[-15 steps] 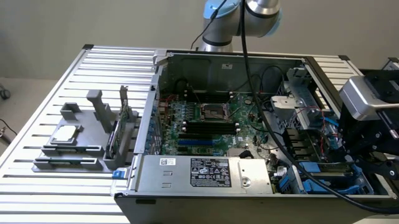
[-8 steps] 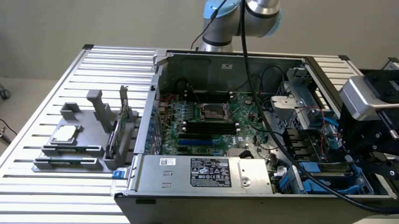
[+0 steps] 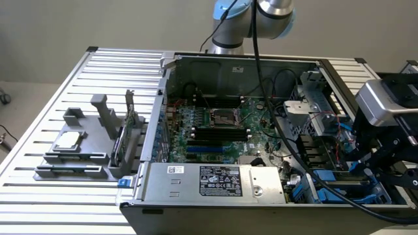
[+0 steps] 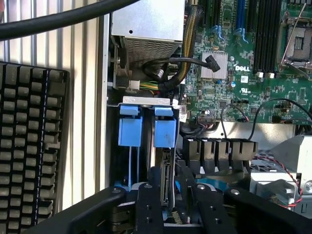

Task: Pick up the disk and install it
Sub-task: 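Insert the first disk wire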

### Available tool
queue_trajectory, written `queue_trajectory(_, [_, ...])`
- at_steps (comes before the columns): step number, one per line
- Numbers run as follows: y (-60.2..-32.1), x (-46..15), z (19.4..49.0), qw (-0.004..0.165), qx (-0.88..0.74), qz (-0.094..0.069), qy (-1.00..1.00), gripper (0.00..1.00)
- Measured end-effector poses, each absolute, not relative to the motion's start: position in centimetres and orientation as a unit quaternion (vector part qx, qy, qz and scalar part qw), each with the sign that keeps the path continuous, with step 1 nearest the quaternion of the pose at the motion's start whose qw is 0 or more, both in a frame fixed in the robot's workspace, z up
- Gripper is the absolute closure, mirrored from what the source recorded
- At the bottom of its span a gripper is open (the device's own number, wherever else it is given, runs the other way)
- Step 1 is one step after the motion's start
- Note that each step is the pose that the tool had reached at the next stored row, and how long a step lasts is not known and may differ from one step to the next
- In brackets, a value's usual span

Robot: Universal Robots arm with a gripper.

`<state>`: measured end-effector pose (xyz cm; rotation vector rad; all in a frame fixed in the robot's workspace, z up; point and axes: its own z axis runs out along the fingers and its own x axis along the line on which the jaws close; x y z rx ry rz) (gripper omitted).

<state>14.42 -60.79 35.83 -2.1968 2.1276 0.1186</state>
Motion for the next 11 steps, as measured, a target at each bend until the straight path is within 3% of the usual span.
queue_trajectory(11, [-60.79,14.41,36.36,0.044,-0.658,0.035,0.751,0.69])
